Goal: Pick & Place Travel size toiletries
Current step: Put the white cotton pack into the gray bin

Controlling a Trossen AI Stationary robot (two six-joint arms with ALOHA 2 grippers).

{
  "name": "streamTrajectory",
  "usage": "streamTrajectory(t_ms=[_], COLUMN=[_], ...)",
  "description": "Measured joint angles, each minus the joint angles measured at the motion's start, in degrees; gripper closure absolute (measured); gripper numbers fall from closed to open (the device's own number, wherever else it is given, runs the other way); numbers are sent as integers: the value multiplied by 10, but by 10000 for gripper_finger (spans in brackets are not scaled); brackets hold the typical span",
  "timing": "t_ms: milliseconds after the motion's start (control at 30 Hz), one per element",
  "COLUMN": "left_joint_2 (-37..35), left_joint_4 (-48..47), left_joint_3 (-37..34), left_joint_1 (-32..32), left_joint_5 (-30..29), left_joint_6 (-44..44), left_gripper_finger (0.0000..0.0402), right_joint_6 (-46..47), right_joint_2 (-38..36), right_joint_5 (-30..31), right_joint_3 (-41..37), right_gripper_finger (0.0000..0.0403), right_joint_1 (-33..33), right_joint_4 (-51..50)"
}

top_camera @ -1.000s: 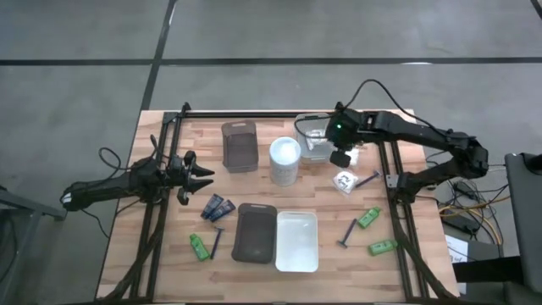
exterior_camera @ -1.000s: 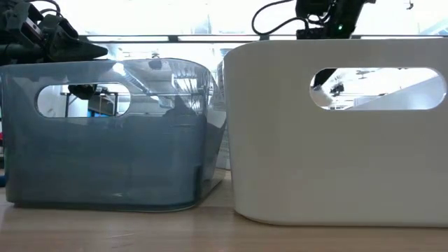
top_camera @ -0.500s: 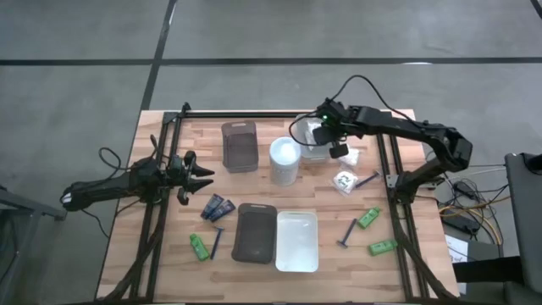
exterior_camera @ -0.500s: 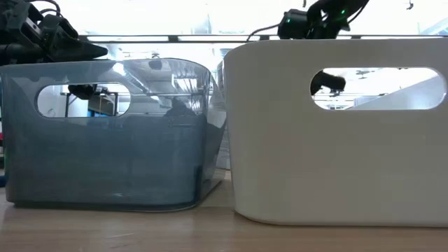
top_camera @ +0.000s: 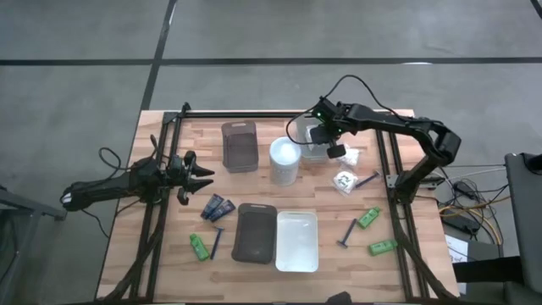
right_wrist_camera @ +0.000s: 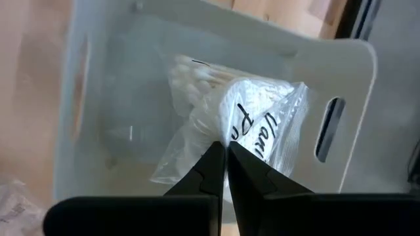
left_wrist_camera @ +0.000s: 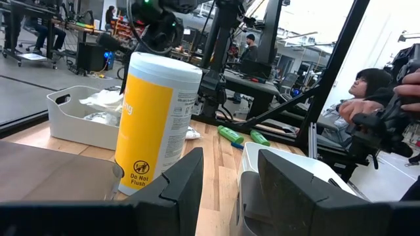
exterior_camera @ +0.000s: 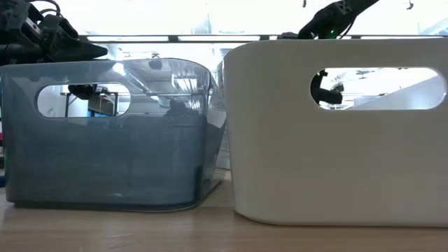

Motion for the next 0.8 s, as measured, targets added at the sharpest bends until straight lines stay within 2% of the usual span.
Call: streamTrajectory(t_ms=[200,433,633,800], left_joint_2=[0,0,0,0], left_joint_4=[0,0,0,0], left_joint_3=[0,0,0,0], left_joint_1=[0,0,0,0], left_joint_5=[0,0,0,0], left_joint_6=[0,0,0,0], left_gripper_finger=[250,250,250,250], right_joint_6=[-15,-9,37,63], right_joint_2=[21,24,24,24], right_joint_5=[-12,-36,-37,-39], right_joint_3=[-16,-55,-78,-85], right_gripper_finger=[393,378,344,292], right_joint_1=[-5,-6,-6,-6], right_joint_4=[10,84,90,89])
